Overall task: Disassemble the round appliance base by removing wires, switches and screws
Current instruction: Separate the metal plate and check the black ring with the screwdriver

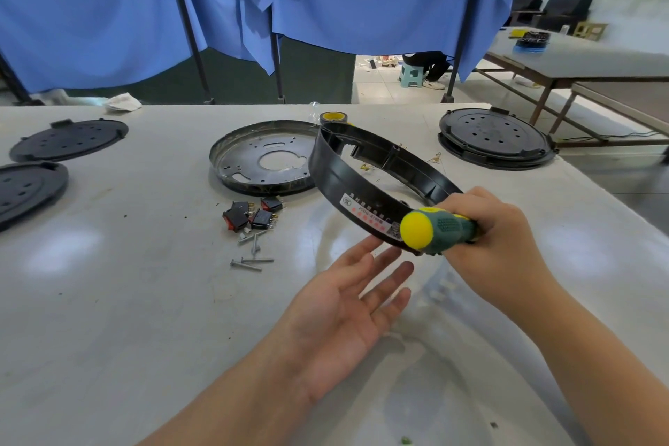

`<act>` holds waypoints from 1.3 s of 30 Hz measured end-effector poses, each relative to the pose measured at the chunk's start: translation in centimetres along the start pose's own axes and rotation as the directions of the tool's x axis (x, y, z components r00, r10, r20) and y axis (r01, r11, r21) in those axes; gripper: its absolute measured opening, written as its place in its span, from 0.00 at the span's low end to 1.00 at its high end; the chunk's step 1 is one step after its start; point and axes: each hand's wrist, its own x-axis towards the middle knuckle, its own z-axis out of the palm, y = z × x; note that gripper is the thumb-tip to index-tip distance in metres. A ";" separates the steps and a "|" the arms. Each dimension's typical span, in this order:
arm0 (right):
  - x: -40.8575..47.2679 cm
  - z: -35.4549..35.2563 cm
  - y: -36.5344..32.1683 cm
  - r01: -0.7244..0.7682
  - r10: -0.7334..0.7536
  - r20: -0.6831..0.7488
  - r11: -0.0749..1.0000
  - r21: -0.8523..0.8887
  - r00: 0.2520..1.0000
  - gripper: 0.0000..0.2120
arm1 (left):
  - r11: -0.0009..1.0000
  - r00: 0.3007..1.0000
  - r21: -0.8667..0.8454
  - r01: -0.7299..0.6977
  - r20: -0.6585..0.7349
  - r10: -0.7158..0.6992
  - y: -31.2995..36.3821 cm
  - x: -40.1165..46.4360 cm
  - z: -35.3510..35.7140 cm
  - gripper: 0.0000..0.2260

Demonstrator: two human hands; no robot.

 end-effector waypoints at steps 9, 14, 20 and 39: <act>0.3 -0.3 0.0 -0.059 0.065 -0.060 0.995 0.086 0.996 0.30 | 0.973 0.990 0.178 -0.143 0.030 0.140 -0.3 0.1 0.6 0.13; 0.5 -0.3 -0.1 -0.045 0.051 -0.068 0.995 0.091 0.996 0.33 | 0.965 0.986 0.209 -0.160 0.079 0.147 -0.3 0.2 0.9 0.13; 0.3 -0.3 0.2 -0.038 0.045 -0.069 0.995 0.092 0.997 0.33 | 0.970 0.989 0.201 -0.137 0.088 0.121 -0.5 0.4 0.9 0.07; -0.1 -1.1 0.1 0.077 -0.053 0.168 0.988 -0.136 0.984 0.17 | 0.930 0.903 0.330 -0.162 -0.331 0.275 6.3 -0.3 -3.0 0.13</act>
